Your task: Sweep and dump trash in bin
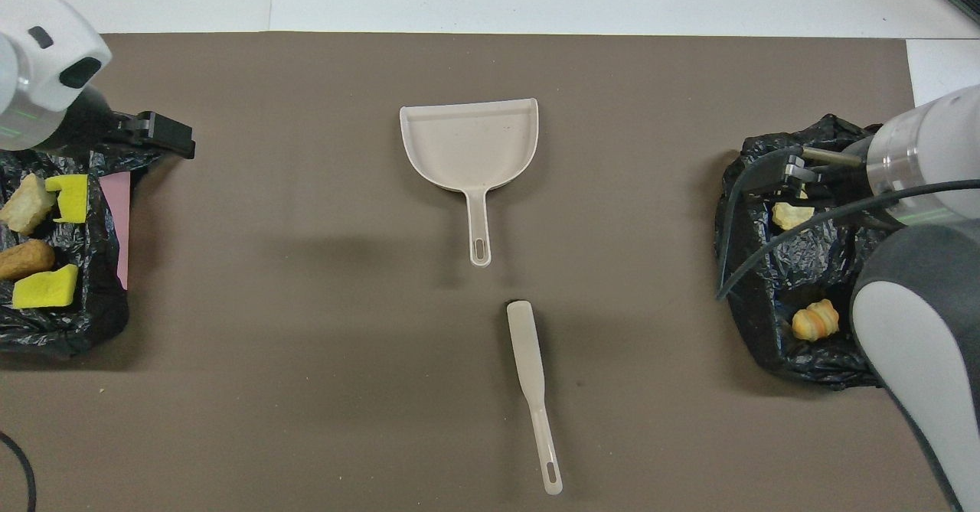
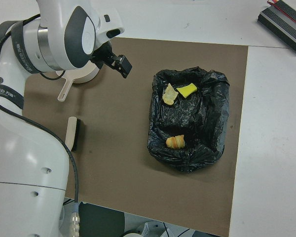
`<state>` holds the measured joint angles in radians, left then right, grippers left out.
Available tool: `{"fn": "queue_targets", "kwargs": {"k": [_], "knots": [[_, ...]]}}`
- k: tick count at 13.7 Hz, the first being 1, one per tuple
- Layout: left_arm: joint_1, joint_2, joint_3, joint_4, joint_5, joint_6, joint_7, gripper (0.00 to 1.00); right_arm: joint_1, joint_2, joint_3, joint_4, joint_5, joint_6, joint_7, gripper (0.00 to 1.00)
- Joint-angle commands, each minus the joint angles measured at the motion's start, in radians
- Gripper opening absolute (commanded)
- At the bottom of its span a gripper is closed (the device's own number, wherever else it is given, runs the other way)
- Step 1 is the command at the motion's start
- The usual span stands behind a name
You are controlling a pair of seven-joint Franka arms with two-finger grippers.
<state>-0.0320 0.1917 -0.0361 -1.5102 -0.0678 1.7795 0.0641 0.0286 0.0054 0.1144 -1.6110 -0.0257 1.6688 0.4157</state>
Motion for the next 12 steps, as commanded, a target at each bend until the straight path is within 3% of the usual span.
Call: {"fn": "queue_targets", "kwargs": {"k": [1,5,7,12], "knots": [[0.02,-0.049,-0.002,-0.012,0.013,-0.067,0.043,1.0,-0.029,0.002,0.005,0.013,0.007,-0.018,-0.037,1.0],[0.02,-0.121,-0.002,-0.037,0.037,-0.159,0.077,1.0,-0.033,0.001,0.005,0.008,0.007,-0.018,-0.043,1.0],[0.02,-0.158,-0.002,-0.1,0.037,-0.124,0.094,1.0,-0.035,0.001,0.002,0.006,0.007,-0.023,-0.043,1.0],[0.017,-0.143,-0.005,-0.026,0.091,-0.222,0.115,1.0,-0.035,-0.002,0.001,0.013,0.009,-0.024,-0.071,1.0]]}}
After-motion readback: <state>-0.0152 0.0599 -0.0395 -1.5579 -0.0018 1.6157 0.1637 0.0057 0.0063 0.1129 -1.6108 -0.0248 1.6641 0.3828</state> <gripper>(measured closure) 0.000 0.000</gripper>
